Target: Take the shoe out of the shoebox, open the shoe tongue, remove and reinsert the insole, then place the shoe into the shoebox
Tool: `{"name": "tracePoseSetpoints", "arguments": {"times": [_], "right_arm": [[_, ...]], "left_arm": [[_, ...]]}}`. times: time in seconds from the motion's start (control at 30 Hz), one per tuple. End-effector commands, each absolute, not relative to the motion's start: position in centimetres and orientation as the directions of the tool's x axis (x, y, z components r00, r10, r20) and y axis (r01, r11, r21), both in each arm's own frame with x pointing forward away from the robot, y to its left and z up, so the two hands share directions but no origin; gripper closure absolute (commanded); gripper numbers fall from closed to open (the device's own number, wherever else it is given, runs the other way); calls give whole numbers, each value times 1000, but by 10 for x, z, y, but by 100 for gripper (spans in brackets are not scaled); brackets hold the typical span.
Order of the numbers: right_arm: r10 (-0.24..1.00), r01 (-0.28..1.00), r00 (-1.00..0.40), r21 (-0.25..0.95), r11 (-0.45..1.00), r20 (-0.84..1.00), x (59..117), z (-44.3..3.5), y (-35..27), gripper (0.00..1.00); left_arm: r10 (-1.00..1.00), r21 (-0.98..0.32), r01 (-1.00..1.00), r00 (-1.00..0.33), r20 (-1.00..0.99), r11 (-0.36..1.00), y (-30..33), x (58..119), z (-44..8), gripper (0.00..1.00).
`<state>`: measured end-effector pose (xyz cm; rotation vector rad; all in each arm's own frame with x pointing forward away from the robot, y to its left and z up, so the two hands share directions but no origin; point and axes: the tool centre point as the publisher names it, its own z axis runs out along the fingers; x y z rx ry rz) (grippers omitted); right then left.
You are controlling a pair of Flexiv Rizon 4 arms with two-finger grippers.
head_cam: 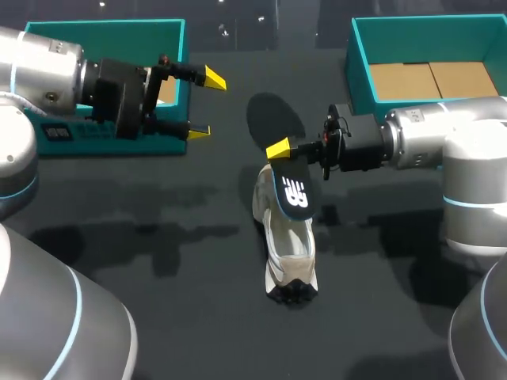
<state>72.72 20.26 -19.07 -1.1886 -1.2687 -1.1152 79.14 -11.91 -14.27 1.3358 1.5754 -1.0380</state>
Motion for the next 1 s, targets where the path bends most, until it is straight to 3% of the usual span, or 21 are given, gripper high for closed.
{"name": "tracePoseSetpoints", "arguments": {"times": [0.03, 0.43, 0.93, 1.0], "right_arm": [[48, 997, 14, -18, 80, 999, 727, -191, 204, 100], [48, 997, 14, -18, 80, 999, 727, -191, 204, 100], [-21, 999, 26, -25, 43, 999, 727, -190, 207, 100], [-23, 999, 36, -35, 35, 999, 726, -190, 207, 100]], "left_arm": [[284, -75, 987, -112, -952, 140, -130, 789, -159, 0], [282, -85, 988, -119, -952, 130, -132, 789, -162, 0], [117, -121, 971, -148, -982, 207, -151, 784, -185, 0], [115, -130, 971, -155, -981, 203, -153, 784, -187, 7]]}}
